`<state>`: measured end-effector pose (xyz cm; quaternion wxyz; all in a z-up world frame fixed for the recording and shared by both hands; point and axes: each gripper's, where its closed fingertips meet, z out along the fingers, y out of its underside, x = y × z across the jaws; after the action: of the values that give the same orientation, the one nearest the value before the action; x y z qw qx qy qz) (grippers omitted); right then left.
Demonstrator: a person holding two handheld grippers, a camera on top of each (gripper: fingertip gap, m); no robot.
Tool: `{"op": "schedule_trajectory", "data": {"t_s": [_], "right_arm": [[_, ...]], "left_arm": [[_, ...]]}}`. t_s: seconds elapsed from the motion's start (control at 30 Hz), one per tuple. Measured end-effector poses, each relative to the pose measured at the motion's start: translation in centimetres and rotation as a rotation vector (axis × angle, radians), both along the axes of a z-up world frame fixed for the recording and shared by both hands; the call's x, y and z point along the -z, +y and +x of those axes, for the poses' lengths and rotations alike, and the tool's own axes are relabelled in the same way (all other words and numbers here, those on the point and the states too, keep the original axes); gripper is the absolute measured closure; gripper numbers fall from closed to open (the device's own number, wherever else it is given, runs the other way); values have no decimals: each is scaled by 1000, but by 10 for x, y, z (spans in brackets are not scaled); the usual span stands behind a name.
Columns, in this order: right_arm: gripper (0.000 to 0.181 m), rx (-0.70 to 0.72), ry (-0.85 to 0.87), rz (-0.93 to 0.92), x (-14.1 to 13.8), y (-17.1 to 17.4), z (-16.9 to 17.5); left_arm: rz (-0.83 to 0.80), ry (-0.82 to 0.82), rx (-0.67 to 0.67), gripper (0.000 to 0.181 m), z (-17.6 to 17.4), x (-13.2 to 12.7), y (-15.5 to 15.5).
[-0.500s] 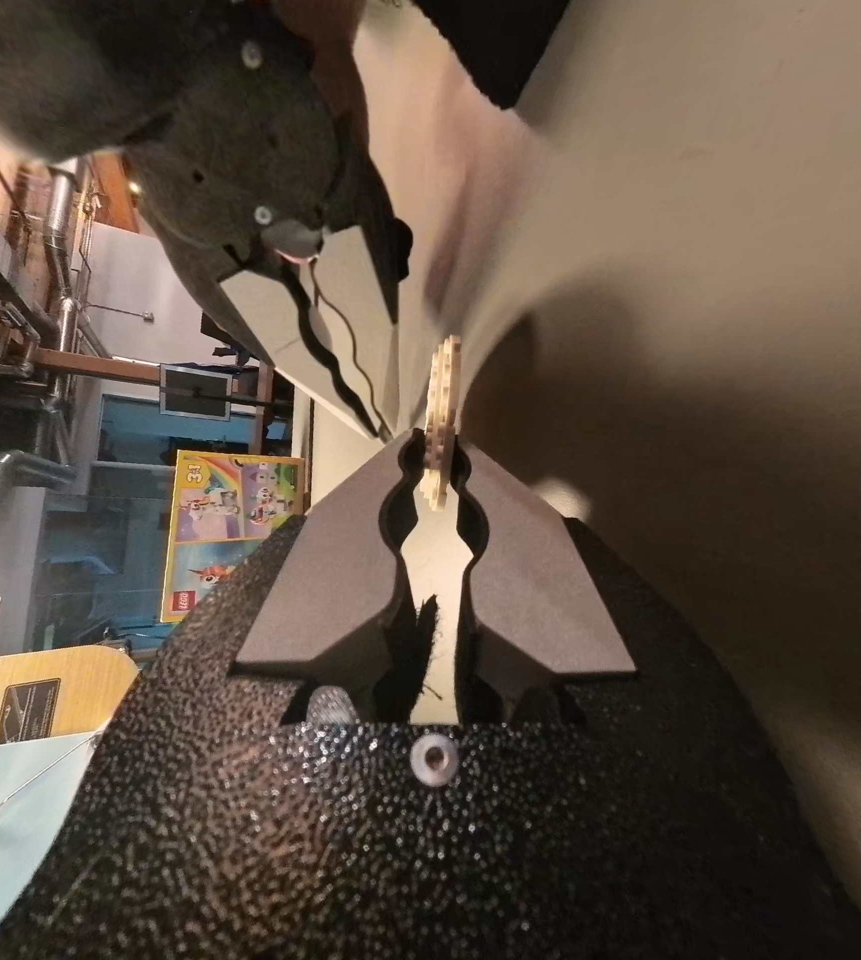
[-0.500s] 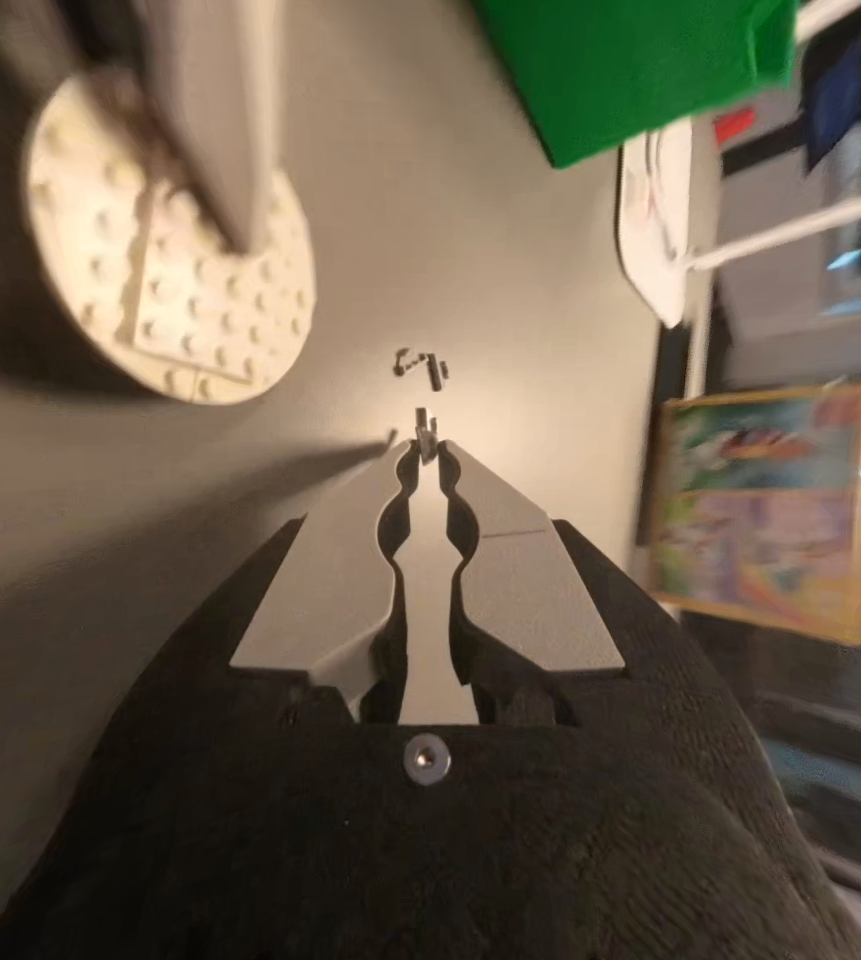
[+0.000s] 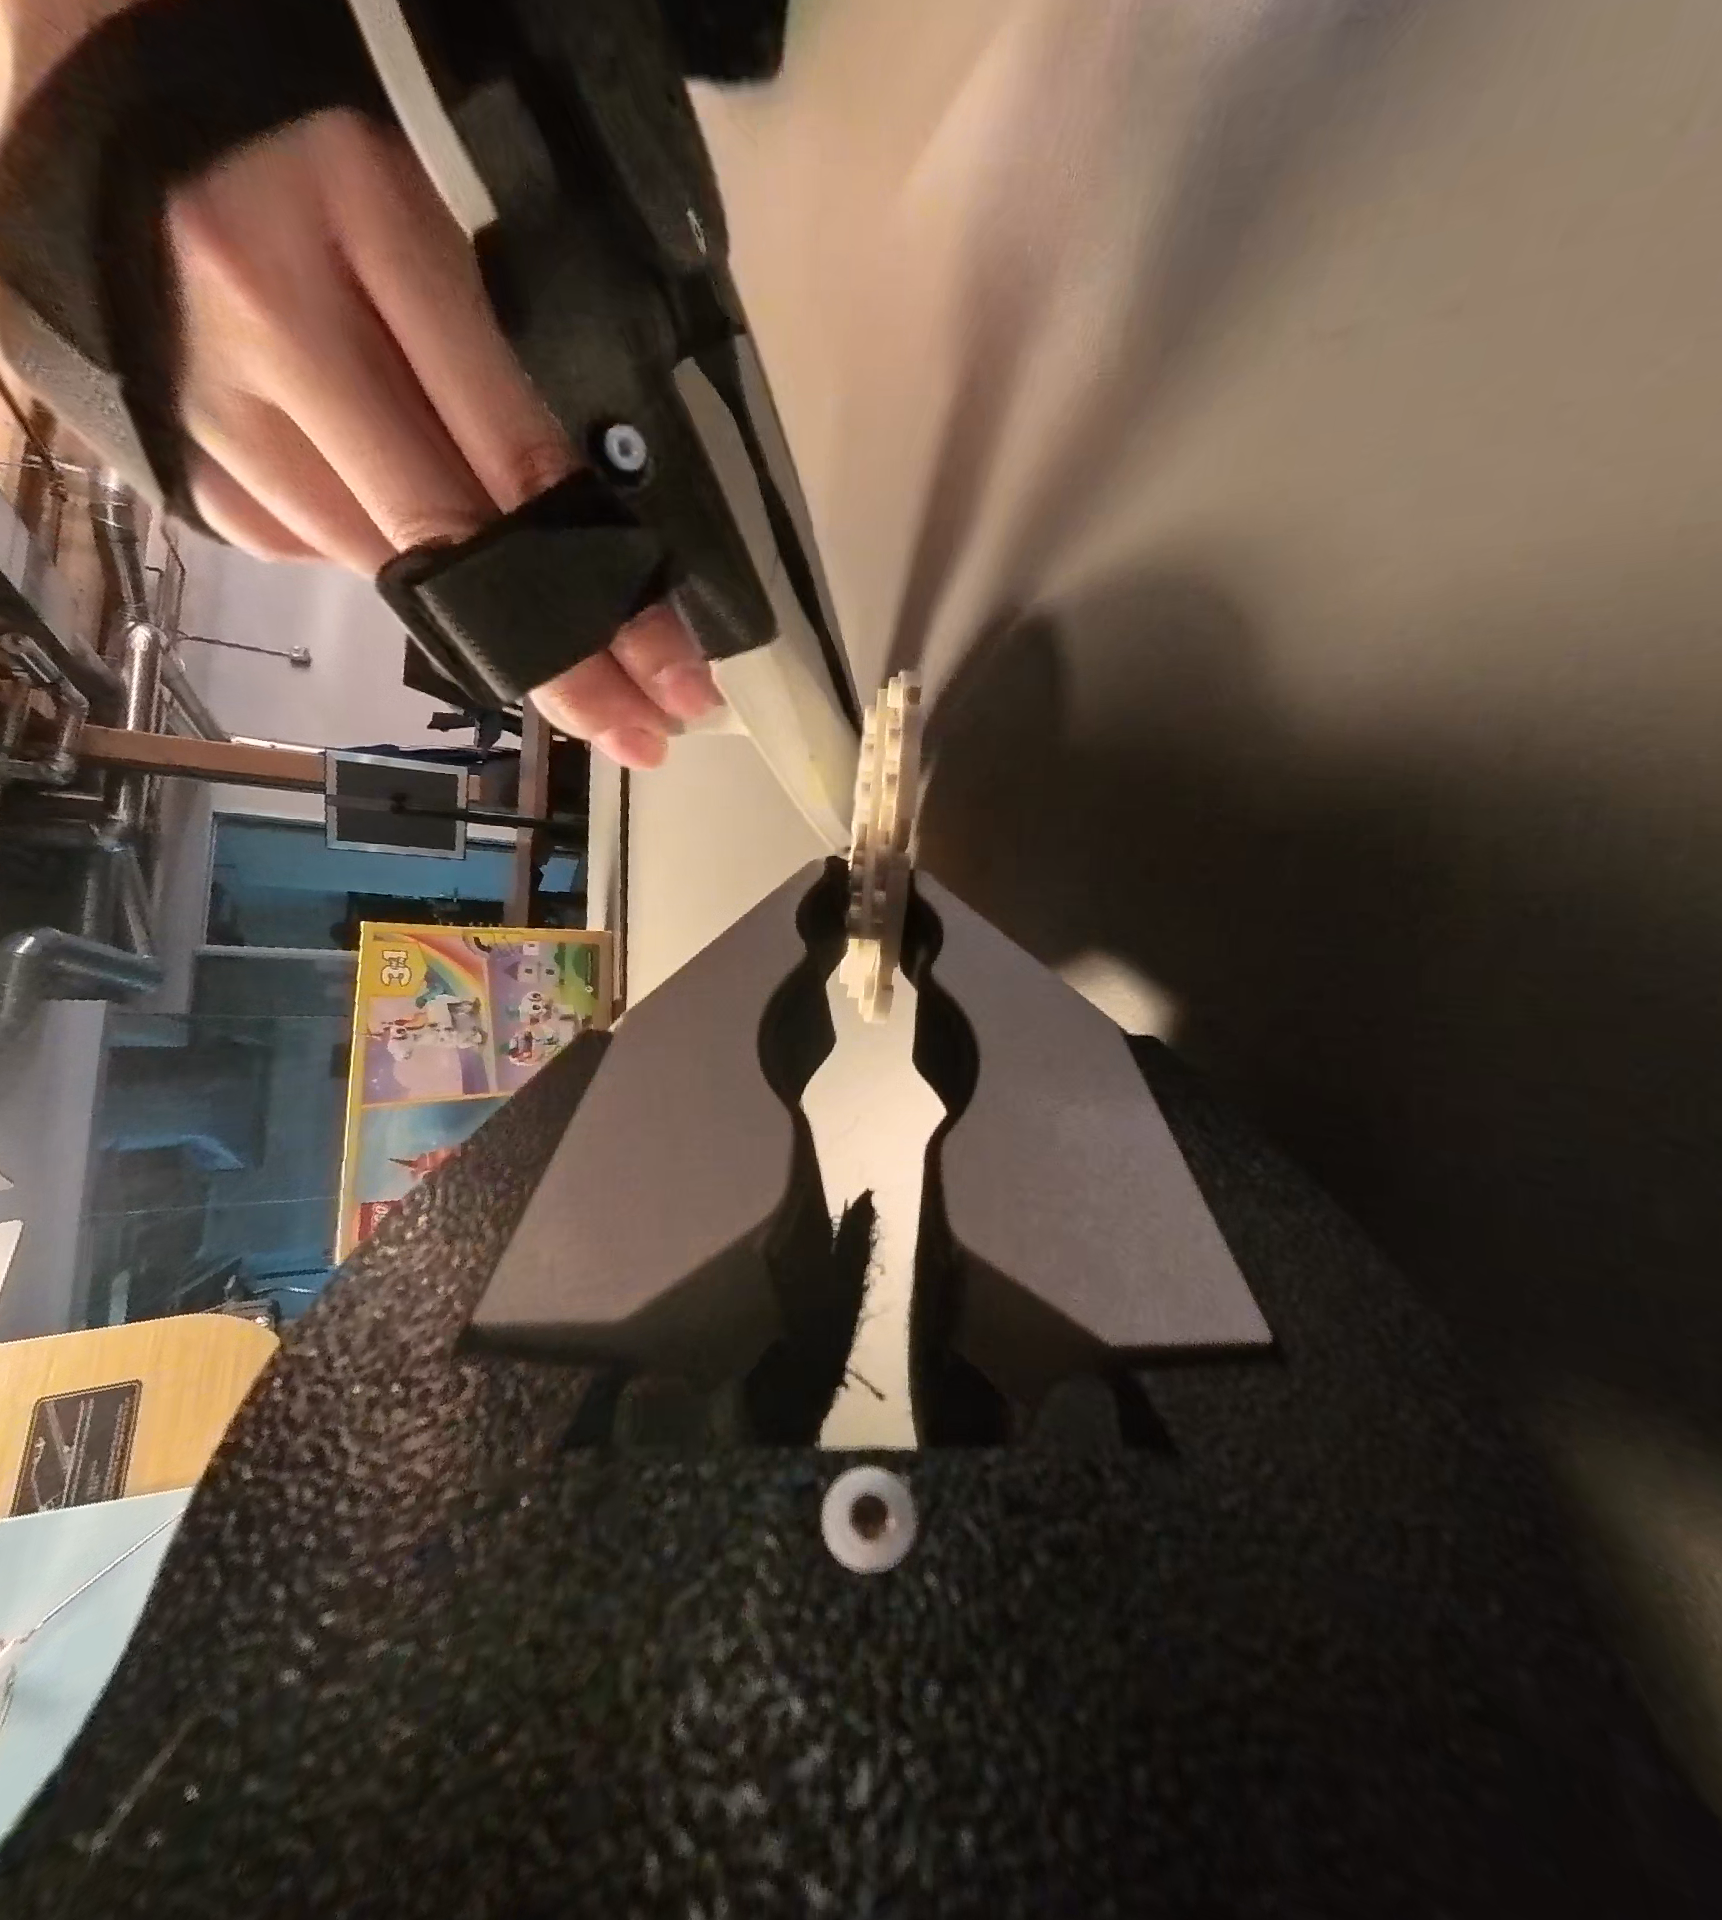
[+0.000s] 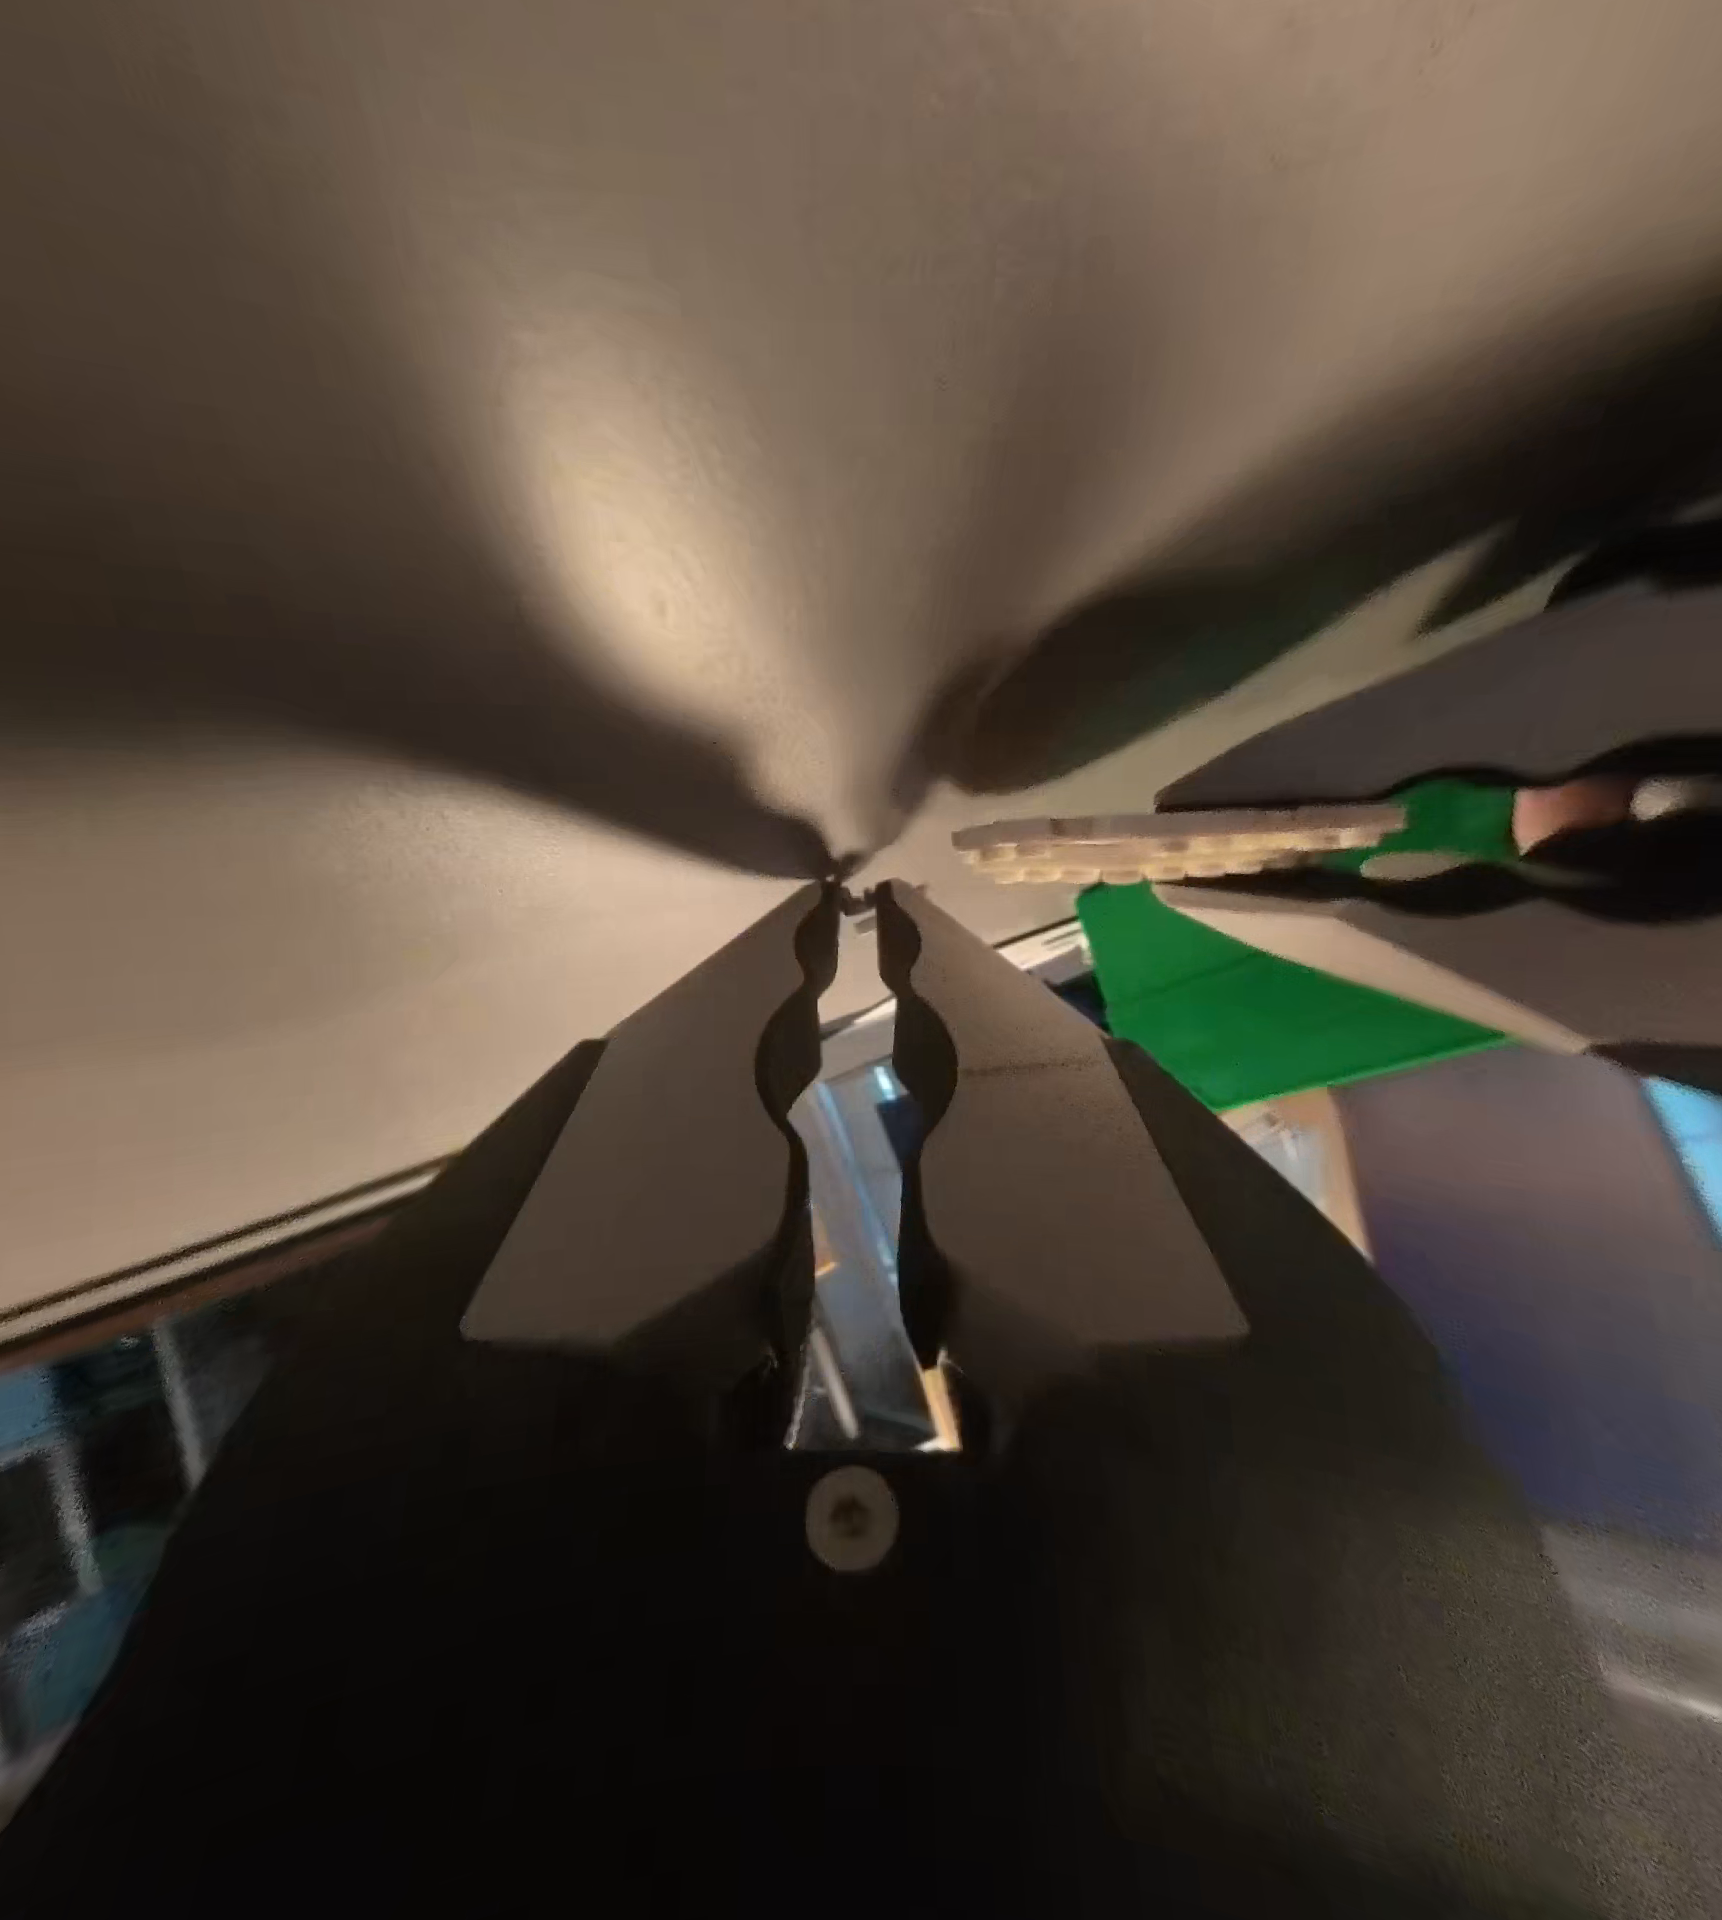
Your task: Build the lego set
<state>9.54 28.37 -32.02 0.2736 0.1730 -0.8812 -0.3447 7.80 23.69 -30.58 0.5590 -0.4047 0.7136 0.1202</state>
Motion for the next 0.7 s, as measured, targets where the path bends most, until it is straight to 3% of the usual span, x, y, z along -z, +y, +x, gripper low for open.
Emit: {"op": "schedule_trajectory", "data": {"t_s": [0.2, 0.4, 0.53, 0.63, 0.7], "right_arm": [[176, -63, -68, -12, 0, -12, -2], [163, 30, -83, -161, -2, -17, 2], [150, 304, -18, -456, -10, -12, 7], [155, 770, 62, -993, -15, -22, 9], [154, 932, 84, -1312, -22, -33, 2]], "left_arm": [[2, 11, 5, 174, 2, 1, -1], [8, 22, 11, 174, 3, 2, -1], [13, 23, 12, 175, 3, 1, 0], [18, 4, 22, 175, 3, -4, -1], [3, -10, 59, 174, 5, -6, -7]]}}
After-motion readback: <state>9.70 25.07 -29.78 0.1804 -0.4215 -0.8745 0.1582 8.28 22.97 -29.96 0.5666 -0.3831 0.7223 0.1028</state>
